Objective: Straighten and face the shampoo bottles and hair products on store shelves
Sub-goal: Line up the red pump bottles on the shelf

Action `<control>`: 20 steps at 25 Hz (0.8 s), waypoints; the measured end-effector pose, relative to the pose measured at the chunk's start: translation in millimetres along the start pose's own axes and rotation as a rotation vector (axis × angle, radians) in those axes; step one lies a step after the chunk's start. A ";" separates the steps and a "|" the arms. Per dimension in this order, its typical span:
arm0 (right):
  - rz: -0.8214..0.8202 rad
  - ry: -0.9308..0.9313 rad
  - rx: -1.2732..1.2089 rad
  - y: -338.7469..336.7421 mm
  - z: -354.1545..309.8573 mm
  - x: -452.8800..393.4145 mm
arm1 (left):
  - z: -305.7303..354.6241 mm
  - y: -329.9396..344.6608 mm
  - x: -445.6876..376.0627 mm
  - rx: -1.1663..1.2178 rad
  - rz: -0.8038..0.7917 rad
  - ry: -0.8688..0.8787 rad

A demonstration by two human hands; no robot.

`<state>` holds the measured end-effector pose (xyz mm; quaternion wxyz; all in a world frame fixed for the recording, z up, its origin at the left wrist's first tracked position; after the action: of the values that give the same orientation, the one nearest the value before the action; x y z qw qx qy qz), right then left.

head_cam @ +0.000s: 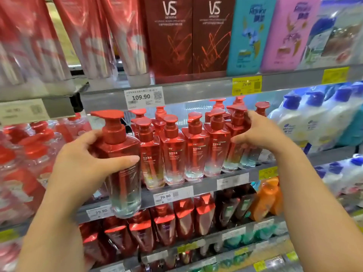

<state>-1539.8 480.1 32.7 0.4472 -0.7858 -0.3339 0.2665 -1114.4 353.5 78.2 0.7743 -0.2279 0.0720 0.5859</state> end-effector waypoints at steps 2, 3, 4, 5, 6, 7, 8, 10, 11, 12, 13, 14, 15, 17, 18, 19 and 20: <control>-0.015 -0.016 -0.028 -0.8 -2.4 1.7 | 16.3 25.9 9.3 0.011 -0.080 0.005; -0.012 -0.023 -0.033 -2.1 -2.3 4.4 | 23.6 40.2 13.1 0.009 -0.115 0.013; 0.004 -0.029 -0.018 -5.0 -2.2 8.5 | 30.4 55.0 14.9 0.014 -0.150 0.024; 0.032 -0.036 0.004 -9.1 -2.0 14.2 | 37.1 70.1 16.5 0.026 -0.182 0.036; 0.067 -0.042 0.032 -13.8 -2.3 22.4 | 43.4 84.6 17.1 0.040 -0.209 0.050; 0.104 -0.051 0.052 -17.0 -3.1 31.6 | 49.3 98.1 17.6 0.046 -0.232 0.067; 0.139 -0.059 0.061 -19.1 -4.4 42.2 | 54.3 111.0 17.5 0.040 -0.252 0.087; 0.202 -0.065 0.032 -23.0 -2.7 63.9 | 65.0 139.7 17.0 0.008 -0.296 0.121; 0.233 -0.064 -0.020 -26.6 -0.7 73.6 | 70.4 153.8 15.4 -0.020 -0.317 0.138; 0.264 -0.060 -0.095 -33.5 1.9 83.2 | 76.4 167.7 13.2 -0.055 -0.339 0.157; 0.299 -0.053 -0.183 -43.9 5.7 90.6 | 82.1 182.0 9.8 -0.095 -0.365 0.172; 0.334 -0.048 -0.264 -56.6 11.4 96.7 | 87.5 196.8 6.1 -0.131 -0.394 0.183; 0.367 -0.045 -0.326 -70.0 17.2 101.8 | 93.3 210.1 2.6 -0.164 -0.417 0.195; 0.405 -0.020 -0.398 -93.3 32.4 111.1 | 105.4 234.7 -4.0 -0.218 -0.448 0.240; 0.406 -0.001 -0.425 -101.3 40.4 116.6 | 110.5 246.7 -6.0 -0.247 -0.458 0.267; 0.396 0.014 -0.444 -107.1 47.0 121.6 | 114.4 257.9 -6.9 -0.279 -0.463 0.293; 0.377 0.020 -0.453 -110.7 51.7 126.7 | 116.6 268.1 -7.1 -0.307 -0.467 0.313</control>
<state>-1528.1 645.7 91.3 0.2062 -0.9164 -0.2285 0.2558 -1386.8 454.5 112.2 0.8239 -0.4398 0.0465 0.3545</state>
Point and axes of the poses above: each hand's wrist, its own x-axis away from the middle knuckle, its own y-axis out of the palm, z = x × y, the point moved 10 cm from there along -x, towards the middle knuckle, and after that the axes turned 9 degrees about x, right-handed, at the moved point
